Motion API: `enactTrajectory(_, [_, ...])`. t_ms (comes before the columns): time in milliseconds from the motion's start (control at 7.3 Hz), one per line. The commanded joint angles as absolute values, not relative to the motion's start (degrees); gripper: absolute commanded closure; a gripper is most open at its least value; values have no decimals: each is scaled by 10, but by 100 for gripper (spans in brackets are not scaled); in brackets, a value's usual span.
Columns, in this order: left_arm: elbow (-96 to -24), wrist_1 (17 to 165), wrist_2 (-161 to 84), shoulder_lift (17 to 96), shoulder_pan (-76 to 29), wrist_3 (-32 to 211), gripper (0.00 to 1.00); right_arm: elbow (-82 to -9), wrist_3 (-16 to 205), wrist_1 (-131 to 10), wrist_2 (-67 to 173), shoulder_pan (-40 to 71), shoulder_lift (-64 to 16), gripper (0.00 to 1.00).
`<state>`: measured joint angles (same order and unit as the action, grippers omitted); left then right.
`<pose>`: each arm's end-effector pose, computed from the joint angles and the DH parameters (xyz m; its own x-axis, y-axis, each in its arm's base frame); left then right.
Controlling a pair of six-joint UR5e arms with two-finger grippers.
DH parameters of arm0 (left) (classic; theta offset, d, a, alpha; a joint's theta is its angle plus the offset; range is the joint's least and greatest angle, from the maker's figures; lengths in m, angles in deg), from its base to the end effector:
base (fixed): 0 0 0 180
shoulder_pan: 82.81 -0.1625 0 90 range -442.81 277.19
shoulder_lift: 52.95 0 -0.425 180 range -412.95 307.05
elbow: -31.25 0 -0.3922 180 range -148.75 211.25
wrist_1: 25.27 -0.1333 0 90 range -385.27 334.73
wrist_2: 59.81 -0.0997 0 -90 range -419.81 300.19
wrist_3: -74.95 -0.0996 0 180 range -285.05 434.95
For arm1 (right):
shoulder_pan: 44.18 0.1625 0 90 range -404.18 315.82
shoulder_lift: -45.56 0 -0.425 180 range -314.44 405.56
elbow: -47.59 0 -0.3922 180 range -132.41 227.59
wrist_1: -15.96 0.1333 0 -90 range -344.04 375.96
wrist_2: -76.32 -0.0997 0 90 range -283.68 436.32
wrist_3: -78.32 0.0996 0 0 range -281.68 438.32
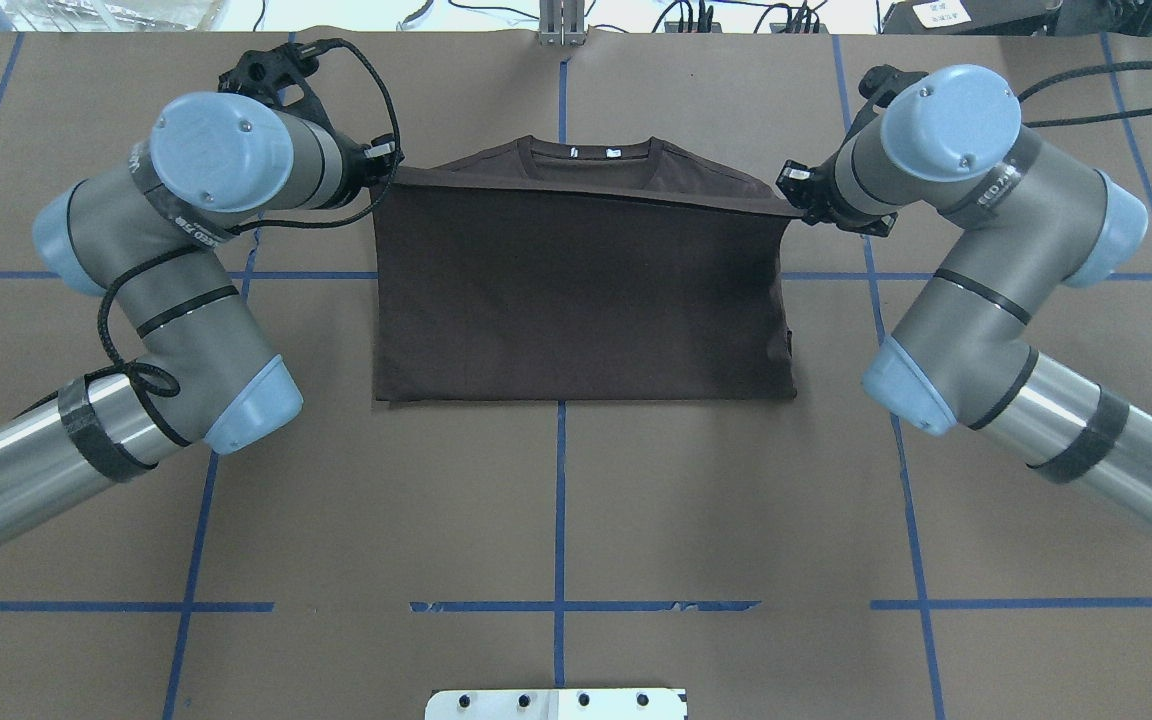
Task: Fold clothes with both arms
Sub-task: 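Lift the hem with both grippers and fold it toward the collar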
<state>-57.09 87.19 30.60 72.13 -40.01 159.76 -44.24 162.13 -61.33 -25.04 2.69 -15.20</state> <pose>0.4309 -0.5797 0.2676 0.4709 -0.3128 -0.8248 0.6351 0.7692 0.0709 -0.3840 -0.5762 0.3325 0.5578 0.4409 0.7032 -0.5655 0.8221 -0.0668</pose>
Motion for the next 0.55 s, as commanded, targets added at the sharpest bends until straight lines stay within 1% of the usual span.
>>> enactTrajectory(0, [-442, 934, 304, 774, -392, 1592, 100, -337, 1602, -612, -248, 42, -82, 100])
enactTrajectory(137, [-402, 971, 303, 785, -393, 1592, 100, -323, 1602, -611, -246, 41, -73, 100])
enactTrajectory(411, [-378, 988, 304, 796, -395, 1591, 100, -322, 1601, -611, -246, 35, -80, 100])
